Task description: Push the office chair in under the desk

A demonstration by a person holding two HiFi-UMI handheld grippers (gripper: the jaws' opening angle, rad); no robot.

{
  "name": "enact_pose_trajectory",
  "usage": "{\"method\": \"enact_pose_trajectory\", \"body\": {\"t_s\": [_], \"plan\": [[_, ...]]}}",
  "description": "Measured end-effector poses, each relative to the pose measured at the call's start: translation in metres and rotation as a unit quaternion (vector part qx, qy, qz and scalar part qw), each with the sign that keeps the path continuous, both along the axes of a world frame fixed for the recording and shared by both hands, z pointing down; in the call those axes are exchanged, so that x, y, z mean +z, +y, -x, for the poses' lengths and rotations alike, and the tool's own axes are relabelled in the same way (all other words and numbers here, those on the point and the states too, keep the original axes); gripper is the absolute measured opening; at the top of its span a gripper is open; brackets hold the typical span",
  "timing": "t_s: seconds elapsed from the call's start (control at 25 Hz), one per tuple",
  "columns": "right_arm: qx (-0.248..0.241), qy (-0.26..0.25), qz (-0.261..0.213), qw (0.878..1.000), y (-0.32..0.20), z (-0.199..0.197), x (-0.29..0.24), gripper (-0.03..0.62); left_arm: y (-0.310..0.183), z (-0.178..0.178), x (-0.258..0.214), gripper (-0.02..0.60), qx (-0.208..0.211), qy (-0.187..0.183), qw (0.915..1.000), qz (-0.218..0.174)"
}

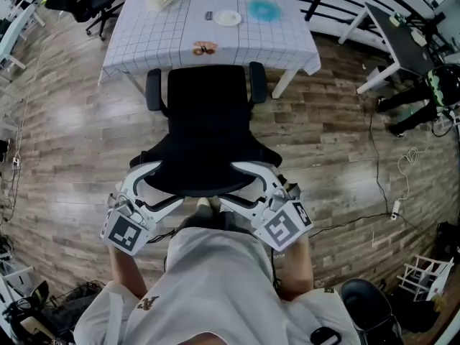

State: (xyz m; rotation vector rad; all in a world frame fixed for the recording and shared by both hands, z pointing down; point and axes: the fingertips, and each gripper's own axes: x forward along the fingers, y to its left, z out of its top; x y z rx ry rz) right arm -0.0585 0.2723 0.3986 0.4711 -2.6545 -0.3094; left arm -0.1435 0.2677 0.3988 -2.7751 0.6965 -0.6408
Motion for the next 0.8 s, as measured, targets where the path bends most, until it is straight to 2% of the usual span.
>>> {"method": "enact_pose_trajectory", "body": {"t_s": [0.4,0.8], "plan": [[-0.007,0.002,0.007,1.0,-0.018,-0.003,0.001,0.313,-0.019,-0.002,-0.001,0.365,-0.006,-0.006,0.9999,0.005],[-0.001,0.0,0.011,1.0,-0.037,-0.005,0.001,0.315,-0.038,-0.005,-0.001,0.368,0.004,0.004,1.0,0.007]]}}
